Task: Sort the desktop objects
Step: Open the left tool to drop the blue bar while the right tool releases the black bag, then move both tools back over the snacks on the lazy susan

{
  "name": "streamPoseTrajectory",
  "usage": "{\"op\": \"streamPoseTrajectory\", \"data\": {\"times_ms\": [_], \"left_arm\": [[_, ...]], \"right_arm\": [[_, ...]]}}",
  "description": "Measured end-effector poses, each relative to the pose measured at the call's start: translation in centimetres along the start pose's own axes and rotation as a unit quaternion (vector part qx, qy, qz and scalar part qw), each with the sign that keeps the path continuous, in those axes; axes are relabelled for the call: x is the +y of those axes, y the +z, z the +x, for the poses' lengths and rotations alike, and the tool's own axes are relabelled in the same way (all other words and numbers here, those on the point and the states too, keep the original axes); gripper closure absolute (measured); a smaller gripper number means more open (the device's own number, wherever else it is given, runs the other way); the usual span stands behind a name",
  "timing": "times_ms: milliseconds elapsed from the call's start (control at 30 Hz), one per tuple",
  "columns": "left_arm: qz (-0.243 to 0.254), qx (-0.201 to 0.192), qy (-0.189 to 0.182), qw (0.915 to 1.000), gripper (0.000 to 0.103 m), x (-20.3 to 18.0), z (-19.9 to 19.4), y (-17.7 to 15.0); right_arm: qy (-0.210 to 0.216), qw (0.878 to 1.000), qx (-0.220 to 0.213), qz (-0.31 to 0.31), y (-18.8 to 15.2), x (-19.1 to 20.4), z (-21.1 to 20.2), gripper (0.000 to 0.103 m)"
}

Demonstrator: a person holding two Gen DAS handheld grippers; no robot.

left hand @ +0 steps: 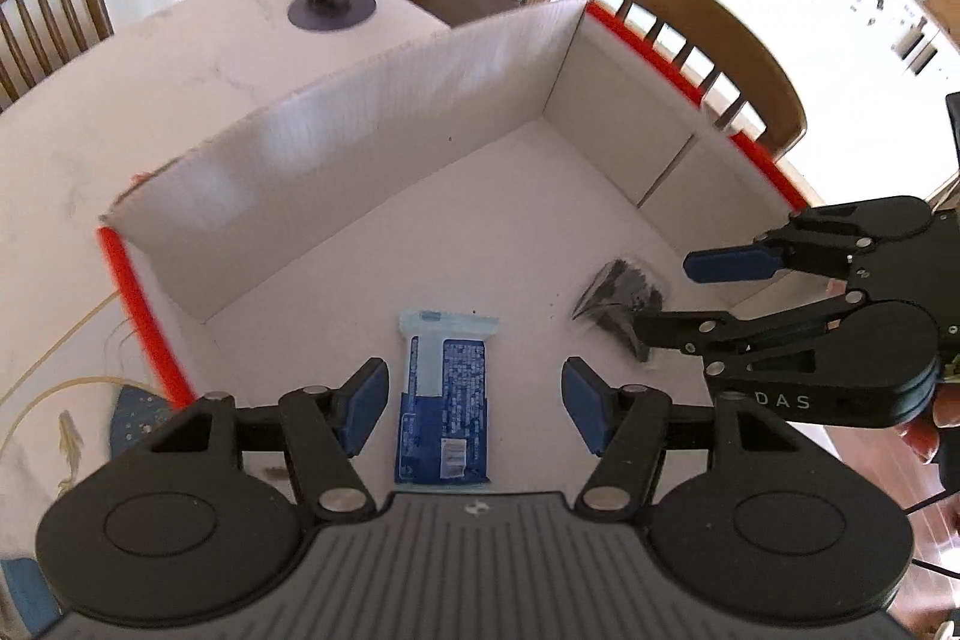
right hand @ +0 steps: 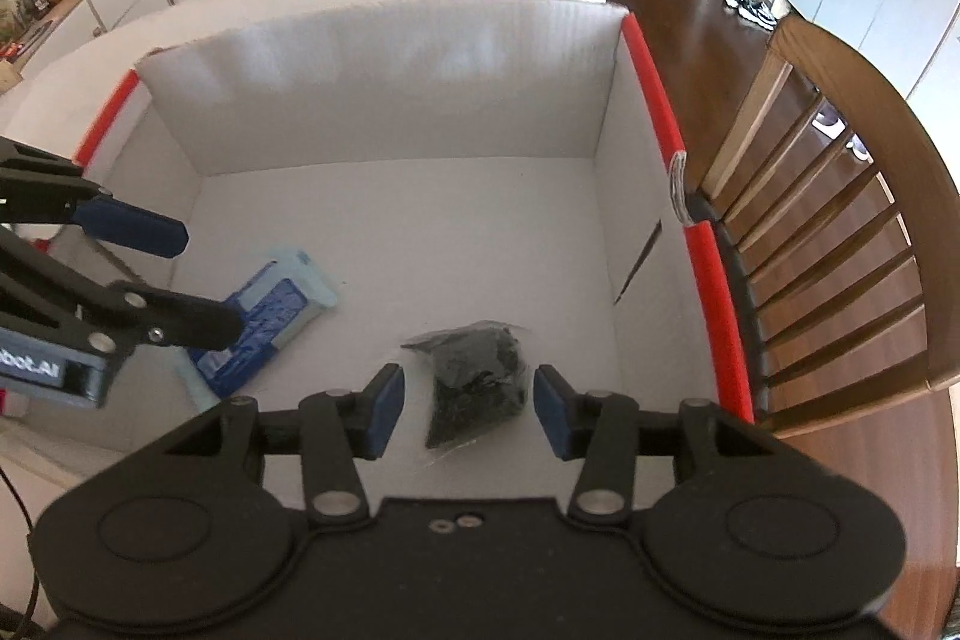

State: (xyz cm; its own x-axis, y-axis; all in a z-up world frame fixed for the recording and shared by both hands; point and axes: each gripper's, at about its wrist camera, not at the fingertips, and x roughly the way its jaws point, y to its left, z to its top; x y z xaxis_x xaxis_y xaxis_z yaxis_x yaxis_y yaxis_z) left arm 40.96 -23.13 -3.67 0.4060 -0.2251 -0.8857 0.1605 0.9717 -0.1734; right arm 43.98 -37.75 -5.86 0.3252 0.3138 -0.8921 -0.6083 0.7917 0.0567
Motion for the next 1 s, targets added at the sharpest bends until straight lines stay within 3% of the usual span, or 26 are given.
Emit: {"op": "streamPoseTrajectory", "data": {"times_ms": [200,300,400,500,1000], "left_arm": [[-0.004,-0.039,0.000,0.9992,0.026,-0.2,-2.4,-1.1],[-0.003,-0.055,0.005,0.9985,0.020,-0.1,-4.1,-1.8],[-0.008,-0.068,-0.001,0.9977,0.016,0.2,-5.2,-2.5],[-0.008,-0.081,0.000,0.9967,0.002,0.6,-6.3,-3.3],[-0.008,-0.125,-0.002,0.9921,0.000,3.8,-11.6,-10.6]], "right_arm": [[0.010,1.000,-0.017,-0.005,-0.1,0.9,-1.6,0.054],[0.013,1.000,-0.025,-0.008,-0.3,1.5,-2.3,0.040],[0.015,0.999,-0.035,-0.008,-0.5,2.0,-3.0,0.039],[0.015,0.999,-0.042,-0.004,-0.7,2.4,-3.6,0.039],[0.003,0.993,-0.116,0.016,-3.6,9.1,-8.6,0.020]]}}
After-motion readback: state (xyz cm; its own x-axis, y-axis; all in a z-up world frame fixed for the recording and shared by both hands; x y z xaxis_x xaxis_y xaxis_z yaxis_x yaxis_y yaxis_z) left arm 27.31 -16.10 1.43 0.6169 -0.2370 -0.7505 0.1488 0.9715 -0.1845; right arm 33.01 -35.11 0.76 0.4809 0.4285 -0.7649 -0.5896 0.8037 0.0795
